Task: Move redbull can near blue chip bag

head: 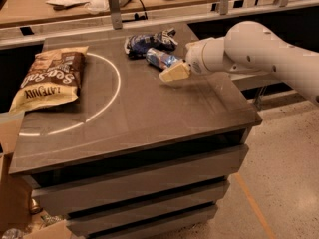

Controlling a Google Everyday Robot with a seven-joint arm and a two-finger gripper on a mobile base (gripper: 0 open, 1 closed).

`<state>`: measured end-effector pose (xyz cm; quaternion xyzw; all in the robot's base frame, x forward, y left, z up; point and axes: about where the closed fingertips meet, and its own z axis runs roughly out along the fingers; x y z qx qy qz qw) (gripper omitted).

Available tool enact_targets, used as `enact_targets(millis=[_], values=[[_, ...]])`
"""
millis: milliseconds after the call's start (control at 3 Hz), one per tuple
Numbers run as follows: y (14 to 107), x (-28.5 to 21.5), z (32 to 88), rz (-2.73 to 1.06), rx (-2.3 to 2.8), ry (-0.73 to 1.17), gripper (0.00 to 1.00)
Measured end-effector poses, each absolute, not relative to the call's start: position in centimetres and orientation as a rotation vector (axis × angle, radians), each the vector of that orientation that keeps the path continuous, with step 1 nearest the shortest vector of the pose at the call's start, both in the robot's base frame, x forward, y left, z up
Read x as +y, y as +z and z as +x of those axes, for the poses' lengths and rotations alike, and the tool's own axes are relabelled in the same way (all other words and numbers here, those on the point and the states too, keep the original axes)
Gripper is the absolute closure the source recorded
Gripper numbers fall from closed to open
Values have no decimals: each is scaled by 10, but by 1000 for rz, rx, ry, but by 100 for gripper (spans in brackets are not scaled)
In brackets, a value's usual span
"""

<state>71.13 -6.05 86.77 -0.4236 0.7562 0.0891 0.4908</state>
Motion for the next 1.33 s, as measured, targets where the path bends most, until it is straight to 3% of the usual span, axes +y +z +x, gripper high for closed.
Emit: enact_targets(millis=[667,1333], values=[[869,-57,704,-1004,1815,248,0],[886,-100,661,-923,1740,303,0]])
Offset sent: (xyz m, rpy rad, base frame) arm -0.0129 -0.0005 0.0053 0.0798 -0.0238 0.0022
